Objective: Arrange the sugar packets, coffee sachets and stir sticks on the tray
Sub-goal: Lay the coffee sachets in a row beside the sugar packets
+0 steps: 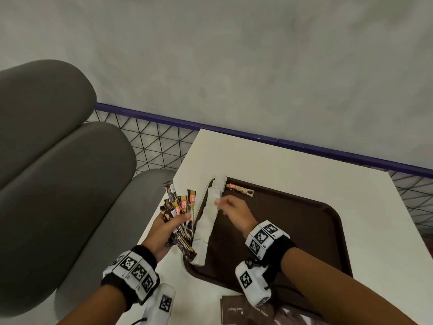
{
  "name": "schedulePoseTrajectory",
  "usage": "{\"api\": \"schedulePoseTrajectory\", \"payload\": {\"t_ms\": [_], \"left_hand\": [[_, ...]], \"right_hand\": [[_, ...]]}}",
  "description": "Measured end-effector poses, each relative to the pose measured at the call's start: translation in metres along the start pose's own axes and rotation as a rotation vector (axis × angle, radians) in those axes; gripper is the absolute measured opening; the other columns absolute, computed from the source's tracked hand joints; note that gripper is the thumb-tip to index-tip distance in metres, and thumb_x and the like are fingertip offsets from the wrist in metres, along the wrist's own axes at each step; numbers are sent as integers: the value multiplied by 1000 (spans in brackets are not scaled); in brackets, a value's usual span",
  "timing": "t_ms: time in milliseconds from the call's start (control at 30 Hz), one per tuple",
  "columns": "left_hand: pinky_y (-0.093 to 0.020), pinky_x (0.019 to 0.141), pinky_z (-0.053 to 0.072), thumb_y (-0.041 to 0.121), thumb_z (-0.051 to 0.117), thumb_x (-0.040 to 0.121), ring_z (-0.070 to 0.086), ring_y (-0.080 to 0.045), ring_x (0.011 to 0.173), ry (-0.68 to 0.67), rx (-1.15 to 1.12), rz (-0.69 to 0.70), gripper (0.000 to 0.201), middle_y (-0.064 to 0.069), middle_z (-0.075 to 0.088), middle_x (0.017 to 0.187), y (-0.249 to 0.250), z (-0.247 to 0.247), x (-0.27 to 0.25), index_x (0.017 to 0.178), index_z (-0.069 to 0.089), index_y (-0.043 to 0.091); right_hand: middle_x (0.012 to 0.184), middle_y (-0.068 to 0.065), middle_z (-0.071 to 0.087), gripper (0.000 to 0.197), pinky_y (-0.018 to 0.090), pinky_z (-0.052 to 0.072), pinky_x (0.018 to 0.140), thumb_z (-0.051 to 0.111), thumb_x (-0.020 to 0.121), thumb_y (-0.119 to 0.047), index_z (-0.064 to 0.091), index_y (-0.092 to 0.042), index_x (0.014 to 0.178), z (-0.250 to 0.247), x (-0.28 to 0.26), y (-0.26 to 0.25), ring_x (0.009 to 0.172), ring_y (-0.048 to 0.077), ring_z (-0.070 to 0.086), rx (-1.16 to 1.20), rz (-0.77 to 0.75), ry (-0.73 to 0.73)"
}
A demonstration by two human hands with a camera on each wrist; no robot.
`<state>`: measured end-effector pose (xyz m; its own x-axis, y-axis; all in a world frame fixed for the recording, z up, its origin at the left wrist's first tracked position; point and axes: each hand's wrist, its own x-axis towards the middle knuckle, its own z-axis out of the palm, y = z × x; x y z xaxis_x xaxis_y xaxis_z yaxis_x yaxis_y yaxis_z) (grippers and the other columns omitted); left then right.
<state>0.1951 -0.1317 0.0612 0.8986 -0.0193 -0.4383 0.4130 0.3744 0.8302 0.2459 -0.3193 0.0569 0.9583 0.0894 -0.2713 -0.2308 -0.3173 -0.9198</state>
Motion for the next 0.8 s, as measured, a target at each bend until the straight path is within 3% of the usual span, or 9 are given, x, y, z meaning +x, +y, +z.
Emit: {"api": "schedulePoseTrajectory", "payload": {"t_ms": [100,200,267,433,533,633,800], "left_hand": [[-34,74,55,5,63,84,68,-28,92,-53,9,11,31,-16,70,106,-1,8,-7,114,62,7],[-29,73,54,7,62,86,68,-25,99,-117,25,30,32,-15,69,110,-3,13,-16,118,61,7],[-30,74,54,8,63,85,67,-25,101,-130,34,34,33,-14,69,111,-4,14,-19,118,61,7],[-34,65,56,7,66,83,69,-23,81,-78,42,39,37,-16,68,94,-5,10,-17,117,57,-3],[-33,65,59,4,66,82,69,-22,78,-48,30,74,27,-18,66,93,3,11,-15,108,59,0],[-35,67,59,5,66,82,68,-26,85,-53,36,101,31,-20,66,99,12,16,-11,112,58,1],[-38,65,58,3,68,81,70,-22,75,-77,93,99,28,-16,71,92,14,26,-5,108,61,2]], "right_hand": [[89,-10,59,19,15,41,78,53,92,-28,62,-13,99,20,-24,-6,83,2,53,11,-46,-154],[81,-11,54,27,13,41,72,54,92,-23,60,-2,108,32,-39,-7,76,0,51,43,-89,-120],[80,-9,53,25,13,42,69,56,90,-21,59,-2,106,35,-44,-7,75,1,51,86,-81,-70],[82,0,57,5,25,50,60,55,91,-14,51,-11,91,22,-49,-10,70,11,56,209,-31,-10],[78,-1,56,8,23,46,53,52,93,-16,54,-11,98,10,-47,-9,59,8,53,97,-47,-18],[73,-4,51,21,21,44,51,52,93,-15,58,-6,111,2,-48,-5,57,8,48,4,-55,-25],[70,-7,51,22,15,38,54,54,92,-17,63,-8,110,-7,-51,-3,59,4,45,-76,-131,-49]]}}
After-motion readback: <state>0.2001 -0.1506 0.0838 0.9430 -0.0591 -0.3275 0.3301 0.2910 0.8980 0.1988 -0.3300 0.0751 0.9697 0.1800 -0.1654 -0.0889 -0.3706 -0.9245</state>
